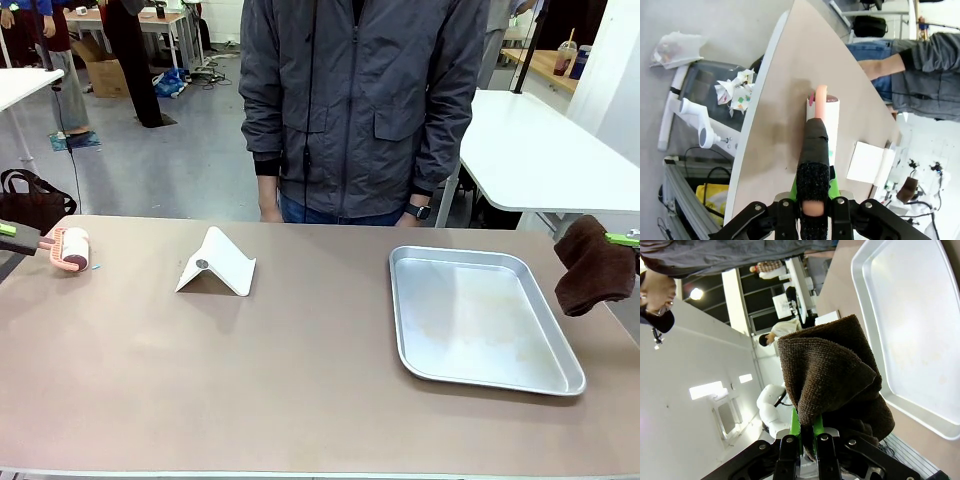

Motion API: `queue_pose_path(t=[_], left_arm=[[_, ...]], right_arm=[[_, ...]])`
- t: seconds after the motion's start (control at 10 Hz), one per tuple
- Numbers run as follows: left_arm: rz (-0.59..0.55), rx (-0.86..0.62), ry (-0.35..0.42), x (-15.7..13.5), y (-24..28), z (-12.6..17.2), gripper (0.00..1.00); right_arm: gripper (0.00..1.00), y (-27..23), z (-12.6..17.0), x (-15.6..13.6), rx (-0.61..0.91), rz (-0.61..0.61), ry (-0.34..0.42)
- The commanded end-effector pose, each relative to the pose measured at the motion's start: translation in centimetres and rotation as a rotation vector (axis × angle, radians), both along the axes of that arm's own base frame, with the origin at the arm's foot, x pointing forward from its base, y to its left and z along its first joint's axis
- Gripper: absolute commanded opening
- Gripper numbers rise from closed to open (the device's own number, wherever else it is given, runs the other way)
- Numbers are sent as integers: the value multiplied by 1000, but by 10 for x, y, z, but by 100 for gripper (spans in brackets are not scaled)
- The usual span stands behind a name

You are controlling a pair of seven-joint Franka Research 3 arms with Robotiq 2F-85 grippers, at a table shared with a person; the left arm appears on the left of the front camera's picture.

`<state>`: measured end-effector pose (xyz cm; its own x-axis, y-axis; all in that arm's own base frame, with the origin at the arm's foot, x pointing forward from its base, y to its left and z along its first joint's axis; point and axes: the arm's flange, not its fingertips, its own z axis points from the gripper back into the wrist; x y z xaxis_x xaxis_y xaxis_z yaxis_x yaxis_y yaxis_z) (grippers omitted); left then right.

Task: Clean the surface of the table.
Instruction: Clean the area not pointed to by the person.

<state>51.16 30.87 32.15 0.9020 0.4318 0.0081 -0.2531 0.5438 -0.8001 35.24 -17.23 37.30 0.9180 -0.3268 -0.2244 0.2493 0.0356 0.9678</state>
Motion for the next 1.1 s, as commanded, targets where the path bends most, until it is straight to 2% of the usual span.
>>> queue_pose_path(t=[0.0,0.3,0.5,0.6,0.7,1.0], left_arm=[[-107,56,-17,-9,-4,-2,22],[-146,143,-14,-7,-15,-12,22],[-162,143,4,0,-26,-12,22],[-176,145,14,6,-33,-10,22],[-209,137,56,26,-45,-9,22],[-226,134,67,35,-51,-9,22]], right_arm=[[11,0,3,1,-3,1,-7],[11,0,3,1,-3,1,-7],[11,0,3,1,-3,1,-7],[11,0,3,1,-3,1,-7],[11,0,3,1,-3,1,-7],[11,0,3,1,-3,1,-7]])
